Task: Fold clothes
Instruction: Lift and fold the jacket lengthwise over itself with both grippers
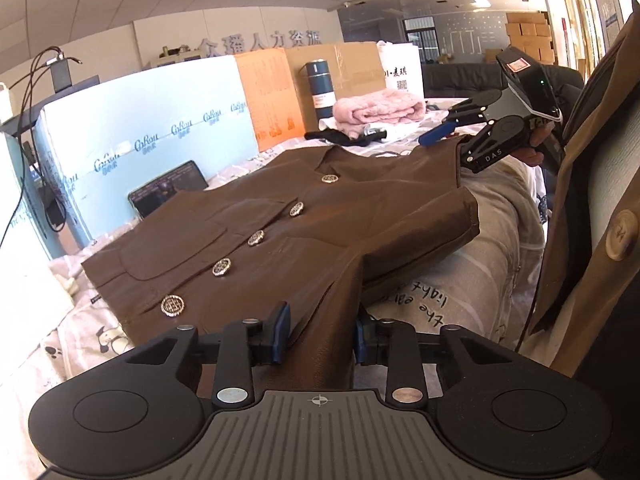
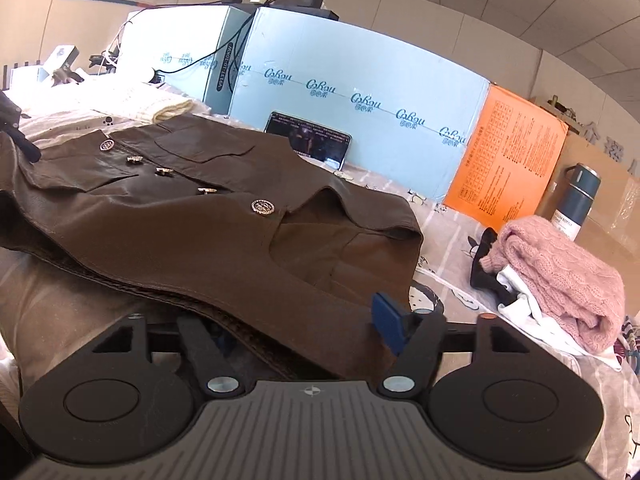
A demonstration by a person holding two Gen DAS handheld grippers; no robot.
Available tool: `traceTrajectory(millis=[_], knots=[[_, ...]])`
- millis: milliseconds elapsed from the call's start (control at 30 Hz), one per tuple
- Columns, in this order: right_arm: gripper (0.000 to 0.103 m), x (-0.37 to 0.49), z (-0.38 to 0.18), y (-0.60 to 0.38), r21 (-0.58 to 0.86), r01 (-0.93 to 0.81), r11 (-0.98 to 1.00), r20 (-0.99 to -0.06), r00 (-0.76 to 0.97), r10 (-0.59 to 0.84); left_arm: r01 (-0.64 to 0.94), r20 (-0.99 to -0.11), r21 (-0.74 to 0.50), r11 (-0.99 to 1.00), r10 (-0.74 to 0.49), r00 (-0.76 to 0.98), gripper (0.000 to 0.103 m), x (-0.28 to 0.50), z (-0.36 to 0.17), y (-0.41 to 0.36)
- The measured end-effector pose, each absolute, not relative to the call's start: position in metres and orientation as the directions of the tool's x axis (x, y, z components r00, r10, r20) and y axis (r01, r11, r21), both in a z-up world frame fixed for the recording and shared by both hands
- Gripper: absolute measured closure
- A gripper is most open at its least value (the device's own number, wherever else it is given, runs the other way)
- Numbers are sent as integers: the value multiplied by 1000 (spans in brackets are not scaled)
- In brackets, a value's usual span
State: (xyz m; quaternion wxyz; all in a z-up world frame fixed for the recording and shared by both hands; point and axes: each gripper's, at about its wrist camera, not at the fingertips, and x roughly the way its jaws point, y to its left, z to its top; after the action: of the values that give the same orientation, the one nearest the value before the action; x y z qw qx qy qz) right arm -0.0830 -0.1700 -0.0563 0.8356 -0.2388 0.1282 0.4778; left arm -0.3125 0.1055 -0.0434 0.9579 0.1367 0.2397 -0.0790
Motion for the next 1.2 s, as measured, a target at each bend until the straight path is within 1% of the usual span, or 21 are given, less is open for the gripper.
traceTrajectory(millis=[67,133,167,233,333,400,467,600,700,767,833,900,1033,1200], knots=[[86,-86,-56,-172,-273,-878,393,-451,478,754,216,-464,231,949,-87,882,88,-314,-40,103],[97,-88,-55,-174,-263,-897,357,-471,442,764,237,-479,225,945,-105,871,92,-318,-36,98],[98,-91,-54,-176,-260,-904,339,-477,426,768,248,-487,221,943,-113,866,94,-321,-35,96],[99,-99,-52,-182,-271,-910,315,-475,411,778,255,-490,219,942,-120,863,94,-326,-31,92],[99,-99,-45,-187,-267,-907,325,-447,415,792,217,-451,224,950,-96,887,94,-325,-26,99],[99,-95,-40,-185,-277,-904,324,-431,419,800,204,-423,255,945,-81,902,94,-318,-20,104],[99,-90,-30,-178,-316,-896,312,-404,425,810,188,-385,304,934,-60,921,94,-310,-9,109],[99,-75,-5,-164,-382,-878,289,-329,421,845,133,-317,387,913,-4,948,94,-293,12,129],[99,-56,12,-149,-420,-866,271,-278,407,870,101,-287,427,898,29,958,94,-276,23,149],[99,-41,22,-136,-434,-864,256,-259,392,883,103,-289,440,892,32,957,94,-260,30,163],[99,-21,29,-122,-431,-871,237,-257,370,893,115,-305,438,891,27,952,94,-240,36,180],[99,3,34,-105,-408,-887,215,-278,346,896,141,-342,431,891,17,940,94,-214,40,199],[99,52,27,-72,-321,-929,181,-362,298,883,210,-458,360,909,-24,889,94,-153,36,240],[99,98,-6,-39,-222,-954,200,-470,284,836,255,-608,261,931,-47,793,94,-89,2,280]])
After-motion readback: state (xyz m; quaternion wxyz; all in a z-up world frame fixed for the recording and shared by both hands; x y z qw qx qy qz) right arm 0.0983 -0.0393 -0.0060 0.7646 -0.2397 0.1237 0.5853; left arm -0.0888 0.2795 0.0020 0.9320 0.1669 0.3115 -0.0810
